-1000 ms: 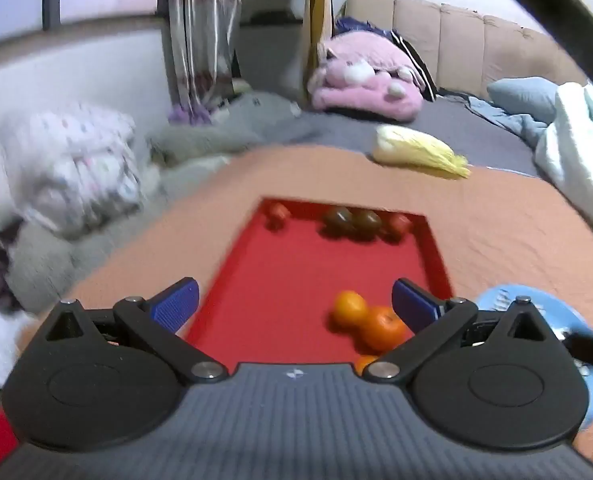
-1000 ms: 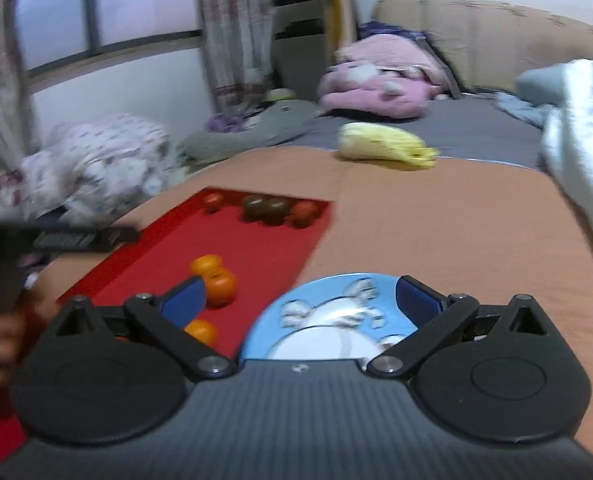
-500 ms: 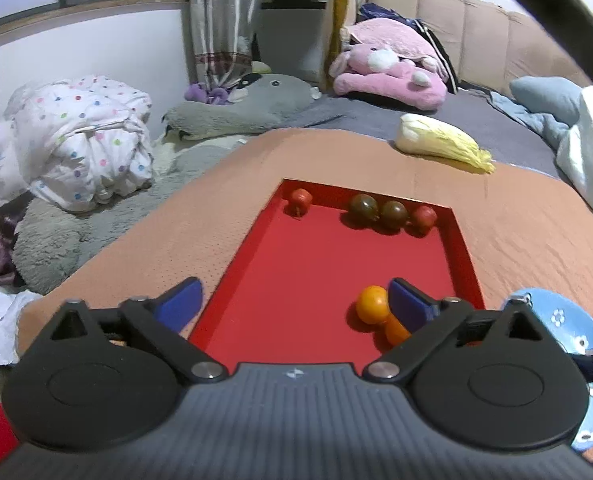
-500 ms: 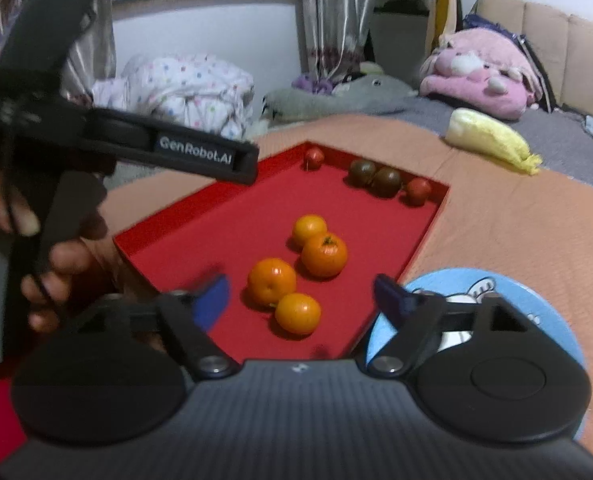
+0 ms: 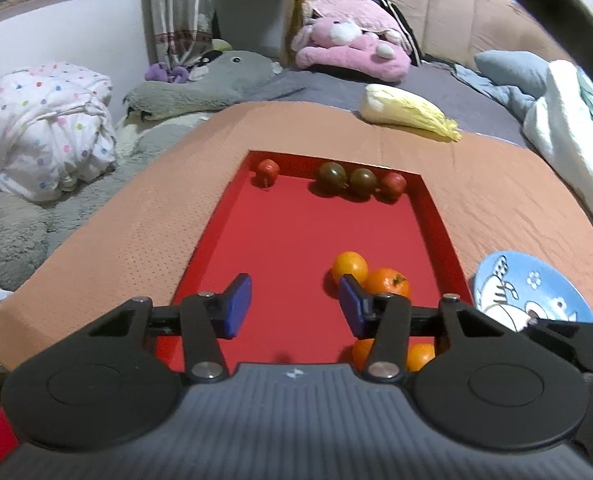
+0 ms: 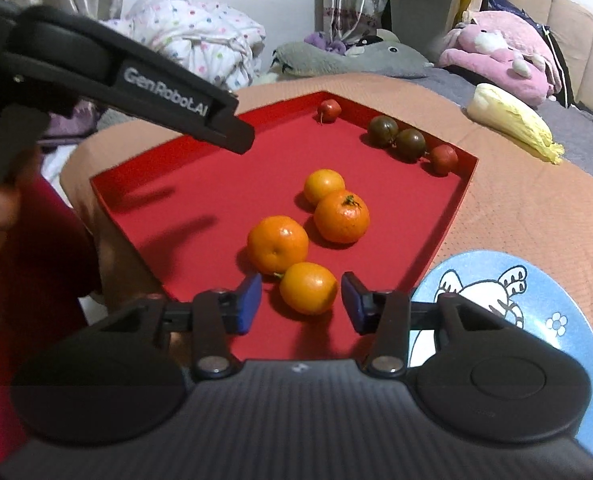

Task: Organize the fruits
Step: 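Lower both grippers onto tangerines in the red tray, then grasp a tangerine with the right gripper while the left gripper grasps a small orange tomato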

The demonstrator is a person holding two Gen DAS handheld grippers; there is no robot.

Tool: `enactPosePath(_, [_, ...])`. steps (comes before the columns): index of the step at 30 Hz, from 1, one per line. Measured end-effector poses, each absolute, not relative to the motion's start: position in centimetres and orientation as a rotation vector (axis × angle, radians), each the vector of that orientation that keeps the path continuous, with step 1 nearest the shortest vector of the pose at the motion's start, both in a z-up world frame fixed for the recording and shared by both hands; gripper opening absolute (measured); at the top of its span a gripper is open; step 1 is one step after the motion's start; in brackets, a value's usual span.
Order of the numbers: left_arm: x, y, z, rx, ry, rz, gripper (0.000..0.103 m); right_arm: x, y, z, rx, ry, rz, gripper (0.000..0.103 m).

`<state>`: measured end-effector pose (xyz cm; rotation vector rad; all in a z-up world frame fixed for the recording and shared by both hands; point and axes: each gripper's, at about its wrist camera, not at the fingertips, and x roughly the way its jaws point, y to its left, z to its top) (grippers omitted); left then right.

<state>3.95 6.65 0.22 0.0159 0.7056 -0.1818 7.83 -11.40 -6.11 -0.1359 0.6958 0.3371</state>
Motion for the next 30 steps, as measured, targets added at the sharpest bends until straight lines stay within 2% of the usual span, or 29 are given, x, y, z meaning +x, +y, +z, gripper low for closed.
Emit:
enactPosePath(3, [3.9,6.2,-0.1,0.027,0.729,-0.218,0.055,8.0,-12.7,-6.7,-0.165,0.712,0.343,0.047])
enactPosePath(4, [4.0,6.0,-0.1,0.033,0.735,-0.226,0.055,8.0,-12.6,-6.7,-0.171,0.722,0.341,0.044])
enactPosePath(5, [4.0,5.8,-0.2,0.037,0.738,-0.231,0.055,8.4,-12.9,-6.8,-0.175,0.73,0.34,0.037])
enactPosePath(20, [4.3,4.0,-1.5,0.051,0.815,-0.347,0.055,6.5,-15.8,-3.9,-0.238,0.657,0.306,0.037])
enactPosePath(30, [6.1,2.7,-3.4,0.068,0.892,-0.355,0.055,7.5,-19.9,-3.0,-0.111,0.653,0.226,0.037])
